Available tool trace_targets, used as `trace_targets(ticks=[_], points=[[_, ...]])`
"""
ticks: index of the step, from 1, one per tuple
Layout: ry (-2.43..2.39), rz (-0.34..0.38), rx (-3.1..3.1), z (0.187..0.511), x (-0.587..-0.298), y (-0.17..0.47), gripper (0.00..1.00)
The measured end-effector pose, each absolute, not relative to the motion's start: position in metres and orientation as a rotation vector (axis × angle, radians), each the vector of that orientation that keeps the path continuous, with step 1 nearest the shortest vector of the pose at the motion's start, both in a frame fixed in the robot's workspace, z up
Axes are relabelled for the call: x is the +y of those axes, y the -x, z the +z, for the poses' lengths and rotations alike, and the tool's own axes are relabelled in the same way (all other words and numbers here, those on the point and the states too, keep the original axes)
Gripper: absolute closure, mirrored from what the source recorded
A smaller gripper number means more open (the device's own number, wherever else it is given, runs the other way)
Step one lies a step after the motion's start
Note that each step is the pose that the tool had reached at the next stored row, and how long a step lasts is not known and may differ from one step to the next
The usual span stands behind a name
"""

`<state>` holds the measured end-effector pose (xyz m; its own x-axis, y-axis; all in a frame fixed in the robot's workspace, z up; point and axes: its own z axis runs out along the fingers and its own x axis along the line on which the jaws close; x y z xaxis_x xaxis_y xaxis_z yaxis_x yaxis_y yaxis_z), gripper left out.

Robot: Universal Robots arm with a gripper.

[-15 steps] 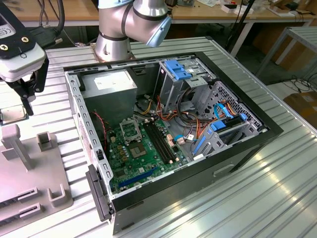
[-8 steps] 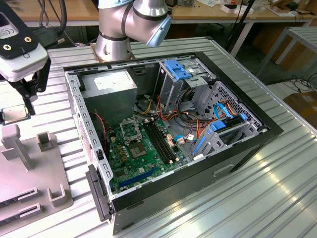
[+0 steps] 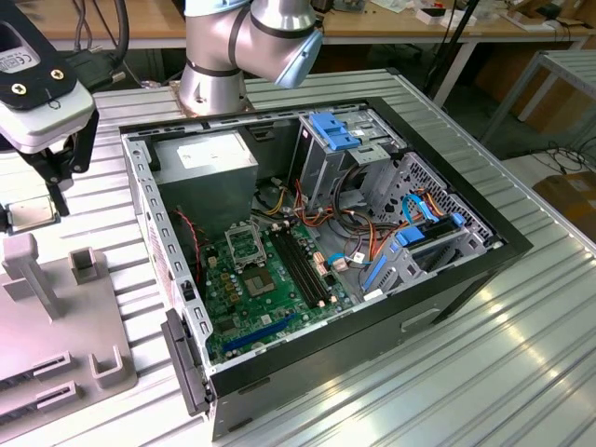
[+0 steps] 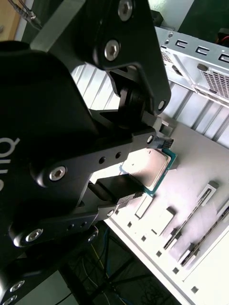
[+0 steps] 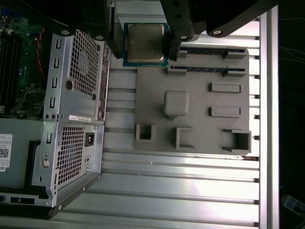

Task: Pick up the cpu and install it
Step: 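Pick up the cpu and move it towards the insertion slot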

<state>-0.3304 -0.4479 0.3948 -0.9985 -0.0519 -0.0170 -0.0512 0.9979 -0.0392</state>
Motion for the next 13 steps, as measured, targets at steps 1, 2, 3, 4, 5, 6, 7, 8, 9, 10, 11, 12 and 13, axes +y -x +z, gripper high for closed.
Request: trace_targets(ticks=[1,2,3,4,5,6,7,8,9,10,11,12,13], points=[[0.081,-0.060,3.122,0.3947,-0.4479,0.3301,0.53],[0.081,-0.060,3.122,0.3947,-0.4479,0.3298,0.53],[0.081,-0.060,3.122,0.3947,-0.4479,0.3296,0.53],[0.081,-0.060,3.122,0.3946,-0.4479,0.3294,0.53],[0.081,-0.060,3.121,0.3946,-0.4479,0.3292,0.53],[0.081,-0.061,3.121,0.3946,-0.4479,0.3288,0.53],[0.081,-0.060,3.121,0.3945,-0.4479,0.3285,0.53],[0.081,-0.060,3.121,0.3945,-0.4479,0.3282,0.53],[0.081,-0.060,3.121,0.3945,-0.4478,0.3276,0.53],[0.081,-0.060,3.121,0.3945,-0.4479,0.3270,0.53],[0.081,-0.060,3.121,0.3945,-0.4479,0.3265,0.53],[0.081,-0.060,3.121,0.3945,-0.4478,0.3257,0.53],[0.081,-0.060,3.121,0.3945,-0.4478,0.3248,0.53]])
